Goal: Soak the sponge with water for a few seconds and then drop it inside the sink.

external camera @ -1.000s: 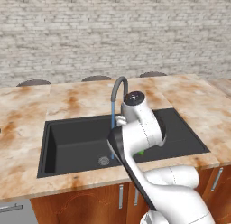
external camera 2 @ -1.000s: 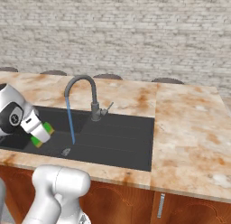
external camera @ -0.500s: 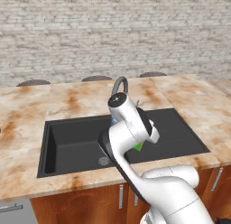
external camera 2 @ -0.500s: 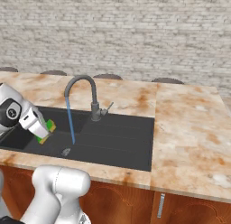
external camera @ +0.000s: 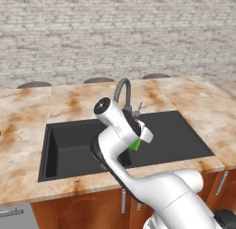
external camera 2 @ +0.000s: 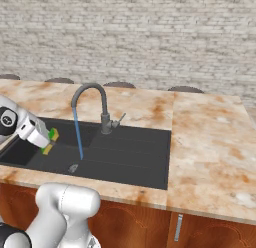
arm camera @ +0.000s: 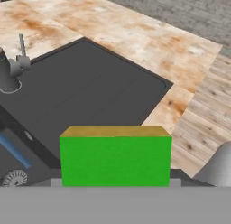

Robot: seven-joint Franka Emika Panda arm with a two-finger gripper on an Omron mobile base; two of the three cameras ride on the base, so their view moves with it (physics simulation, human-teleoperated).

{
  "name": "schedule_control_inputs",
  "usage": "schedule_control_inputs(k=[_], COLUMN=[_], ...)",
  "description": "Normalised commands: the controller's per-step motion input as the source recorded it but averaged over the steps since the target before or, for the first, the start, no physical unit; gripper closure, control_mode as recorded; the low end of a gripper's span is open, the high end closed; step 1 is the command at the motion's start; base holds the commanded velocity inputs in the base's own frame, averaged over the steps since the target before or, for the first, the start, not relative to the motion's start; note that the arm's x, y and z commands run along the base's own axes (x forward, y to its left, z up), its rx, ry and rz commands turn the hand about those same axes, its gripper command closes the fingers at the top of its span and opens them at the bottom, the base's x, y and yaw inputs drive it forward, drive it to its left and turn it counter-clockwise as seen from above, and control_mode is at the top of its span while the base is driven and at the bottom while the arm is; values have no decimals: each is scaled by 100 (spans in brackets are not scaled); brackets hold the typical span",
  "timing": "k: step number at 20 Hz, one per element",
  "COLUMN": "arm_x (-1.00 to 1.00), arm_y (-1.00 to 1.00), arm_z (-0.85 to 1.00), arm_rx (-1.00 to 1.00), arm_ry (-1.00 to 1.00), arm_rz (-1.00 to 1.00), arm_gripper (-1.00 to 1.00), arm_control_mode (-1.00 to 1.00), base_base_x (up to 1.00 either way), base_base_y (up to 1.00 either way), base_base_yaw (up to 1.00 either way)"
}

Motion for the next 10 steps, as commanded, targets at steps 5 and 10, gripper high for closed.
schedule_control_inputs(k=[5,10], arm_x=[34,26], arm_y=[0,0], arm_z=[0,-10], arm_rx=[-6,-3], arm_ry=[0,0], arm_rz=[0,0], arm_gripper=[100,100], arm_control_mode=[-100,-100], base_base_x=[0,0], base_base_y=[0,0], base_base_yaw=[0,0])
